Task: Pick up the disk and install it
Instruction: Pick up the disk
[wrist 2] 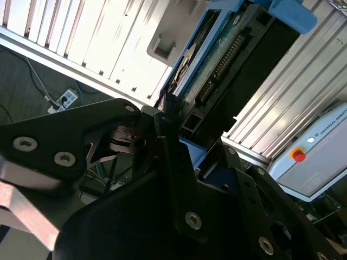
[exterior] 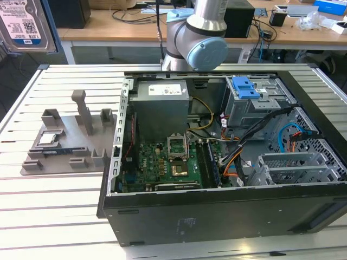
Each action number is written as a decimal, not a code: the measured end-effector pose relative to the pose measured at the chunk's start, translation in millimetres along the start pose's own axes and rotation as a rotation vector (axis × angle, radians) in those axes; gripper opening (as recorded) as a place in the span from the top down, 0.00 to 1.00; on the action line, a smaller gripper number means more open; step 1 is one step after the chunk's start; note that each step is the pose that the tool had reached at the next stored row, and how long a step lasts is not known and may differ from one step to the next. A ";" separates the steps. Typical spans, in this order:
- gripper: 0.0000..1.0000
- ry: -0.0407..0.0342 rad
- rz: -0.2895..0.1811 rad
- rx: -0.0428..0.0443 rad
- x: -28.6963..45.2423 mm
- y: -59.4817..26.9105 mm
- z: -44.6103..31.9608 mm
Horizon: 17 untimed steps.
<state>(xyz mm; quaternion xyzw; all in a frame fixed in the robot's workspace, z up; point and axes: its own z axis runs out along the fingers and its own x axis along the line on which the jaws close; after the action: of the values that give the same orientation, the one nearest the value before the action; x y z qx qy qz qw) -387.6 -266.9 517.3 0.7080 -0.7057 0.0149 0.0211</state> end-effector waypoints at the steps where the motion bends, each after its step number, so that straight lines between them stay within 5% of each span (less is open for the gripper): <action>1: 0.63 0.0000 0.000 -0.0001 0.1 0.0 -1.8; 8: 0.63 -0.0036 0.000 0.0001 0.7 0.2 -14.1; 10: 0.63 -0.0265 0.000 0.0000 1.9 0.1 -14.1; 12: 0.63 -0.0590 -0.001 0.0002 6.4 0.1 -13.9; 17: 0.63 -0.0639 -0.001 0.0001 7.2 0.1 -13.9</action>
<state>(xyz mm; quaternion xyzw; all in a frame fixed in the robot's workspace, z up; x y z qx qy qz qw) -387.6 -273.3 531.5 0.7083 -0.7059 -0.0077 -0.0015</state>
